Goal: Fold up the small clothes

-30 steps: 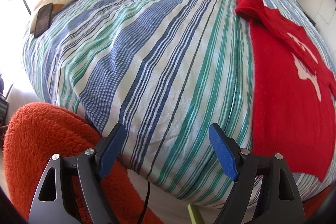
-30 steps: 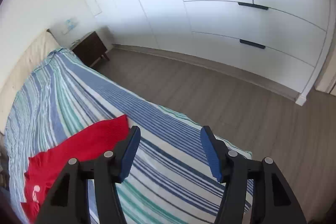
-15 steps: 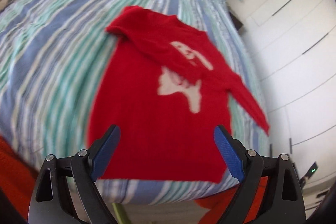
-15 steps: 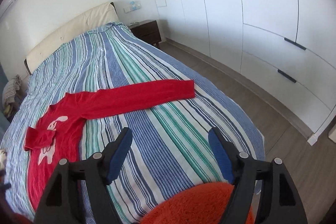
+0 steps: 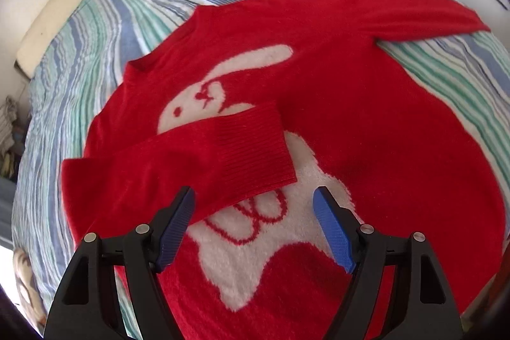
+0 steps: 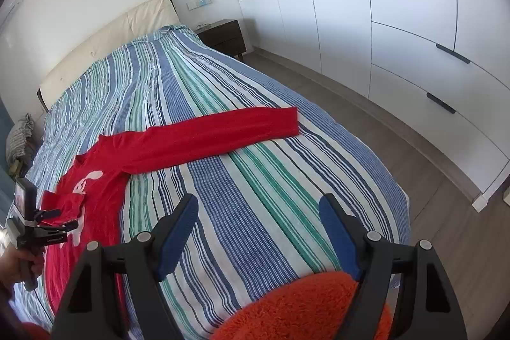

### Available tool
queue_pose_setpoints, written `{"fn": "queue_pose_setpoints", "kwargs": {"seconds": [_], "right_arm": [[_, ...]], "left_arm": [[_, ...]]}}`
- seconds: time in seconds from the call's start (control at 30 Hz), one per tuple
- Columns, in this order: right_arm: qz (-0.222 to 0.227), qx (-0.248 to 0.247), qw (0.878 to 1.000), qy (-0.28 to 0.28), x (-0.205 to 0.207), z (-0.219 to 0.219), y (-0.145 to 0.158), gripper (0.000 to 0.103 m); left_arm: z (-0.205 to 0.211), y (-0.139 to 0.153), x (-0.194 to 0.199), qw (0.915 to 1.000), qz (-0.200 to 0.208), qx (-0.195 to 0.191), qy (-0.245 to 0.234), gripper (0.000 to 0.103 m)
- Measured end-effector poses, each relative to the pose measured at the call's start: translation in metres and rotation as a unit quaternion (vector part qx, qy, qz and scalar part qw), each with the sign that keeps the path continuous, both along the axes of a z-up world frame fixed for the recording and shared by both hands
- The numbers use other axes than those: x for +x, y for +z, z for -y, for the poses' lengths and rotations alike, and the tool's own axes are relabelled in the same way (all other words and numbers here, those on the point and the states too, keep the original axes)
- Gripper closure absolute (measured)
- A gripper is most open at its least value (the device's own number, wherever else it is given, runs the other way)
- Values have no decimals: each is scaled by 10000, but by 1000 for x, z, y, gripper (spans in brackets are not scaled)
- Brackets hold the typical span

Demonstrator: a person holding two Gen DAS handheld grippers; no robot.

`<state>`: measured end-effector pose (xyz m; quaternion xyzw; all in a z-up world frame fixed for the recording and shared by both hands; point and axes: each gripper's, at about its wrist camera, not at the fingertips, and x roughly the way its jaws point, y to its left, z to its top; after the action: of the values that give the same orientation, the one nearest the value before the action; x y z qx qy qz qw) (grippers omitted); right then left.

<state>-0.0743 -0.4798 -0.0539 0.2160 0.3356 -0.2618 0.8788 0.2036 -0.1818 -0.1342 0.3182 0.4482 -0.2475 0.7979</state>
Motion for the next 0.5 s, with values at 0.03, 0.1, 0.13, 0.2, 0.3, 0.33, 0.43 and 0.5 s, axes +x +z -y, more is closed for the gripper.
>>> {"fn": "queue_pose_setpoints", "kwargs": {"seconds": [0.03, 0.1, 0.13, 0.2, 0.3, 0.33, 0.43, 0.5], "right_arm": [[-23, 2, 10000, -8, 1, 0, 0, 25], [-58, -23, 10000, 7, 2, -1, -1, 25], [-78, -47, 10000, 21, 3, -1, -1, 25], [-115, -79, 9999, 41, 4, -3, -1, 25], [-152, -61, 9999, 38, 5, -2, -2, 25], [-139, -49, 9999, 38, 5, -1, -2, 25], [-71, 38, 9999, 93, 5, 0, -3, 25], [-69, 83, 9999, 103, 6, 1, -4, 25]], "left_arm": [[3, -5, 3, 10000, 56, 64, -33, 26], [0, -8, 14, 9997, -132, -177, 142, 72], [-6, -6, 24, 9977, -313, -380, 457, 91], [-29, 13, 40, 9856, -489, -1183, 1106, 100], [-96, 61, 54, 9514, -160, -2247, 2098, 100], [-126, 75, 60, 9368, -60, -2513, 2432, 100], [-233, 101, 84, 8878, 394, -2824, 3613, 100], [-308, 101, 99, 8533, 673, -2640, 4446, 100]]}}
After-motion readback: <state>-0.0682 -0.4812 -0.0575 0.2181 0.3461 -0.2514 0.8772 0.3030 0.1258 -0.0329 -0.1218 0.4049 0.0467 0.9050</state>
